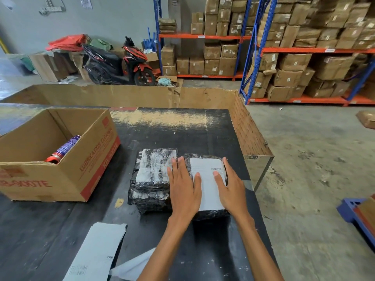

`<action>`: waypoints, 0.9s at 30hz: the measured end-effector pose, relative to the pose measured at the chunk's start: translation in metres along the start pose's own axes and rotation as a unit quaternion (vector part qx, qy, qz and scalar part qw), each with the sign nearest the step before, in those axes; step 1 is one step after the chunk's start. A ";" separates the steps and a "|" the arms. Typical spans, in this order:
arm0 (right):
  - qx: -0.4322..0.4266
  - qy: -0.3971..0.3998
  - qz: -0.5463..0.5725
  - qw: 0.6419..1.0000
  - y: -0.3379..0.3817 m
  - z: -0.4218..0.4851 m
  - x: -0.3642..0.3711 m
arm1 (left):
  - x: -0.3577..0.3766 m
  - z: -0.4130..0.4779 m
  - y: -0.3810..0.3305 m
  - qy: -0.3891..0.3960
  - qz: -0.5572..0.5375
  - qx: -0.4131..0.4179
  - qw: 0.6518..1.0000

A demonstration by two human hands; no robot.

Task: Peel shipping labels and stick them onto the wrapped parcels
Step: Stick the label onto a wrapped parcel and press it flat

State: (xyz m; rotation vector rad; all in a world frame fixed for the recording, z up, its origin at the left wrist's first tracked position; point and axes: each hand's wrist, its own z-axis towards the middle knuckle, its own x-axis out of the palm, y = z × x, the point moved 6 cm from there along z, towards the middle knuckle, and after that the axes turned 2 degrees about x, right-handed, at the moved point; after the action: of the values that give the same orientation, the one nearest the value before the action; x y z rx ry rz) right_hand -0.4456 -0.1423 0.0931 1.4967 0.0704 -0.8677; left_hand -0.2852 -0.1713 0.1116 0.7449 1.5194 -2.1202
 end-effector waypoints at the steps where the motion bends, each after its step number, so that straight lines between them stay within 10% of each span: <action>1: 0.004 -0.009 0.030 1.000 -0.002 -0.003 -0.003 | 0.000 -0.002 -0.004 0.001 -0.056 -0.005 0.998; 11: -0.029 -0.109 0.030 0.993 0.054 -0.072 -0.085 | -0.035 -0.052 -0.063 0.004 -0.222 0.051 0.974; 27: 0.156 0.076 -0.170 0.970 -0.121 -0.156 -0.042 | 0.103 -0.170 0.029 0.167 -0.200 -0.149 0.954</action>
State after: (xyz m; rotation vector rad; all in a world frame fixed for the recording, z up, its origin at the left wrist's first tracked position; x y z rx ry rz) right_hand -0.4678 0.0330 -0.0052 1.8791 0.3236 -1.0713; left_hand -0.3155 -0.0219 -0.0191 0.7627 2.2803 -2.0264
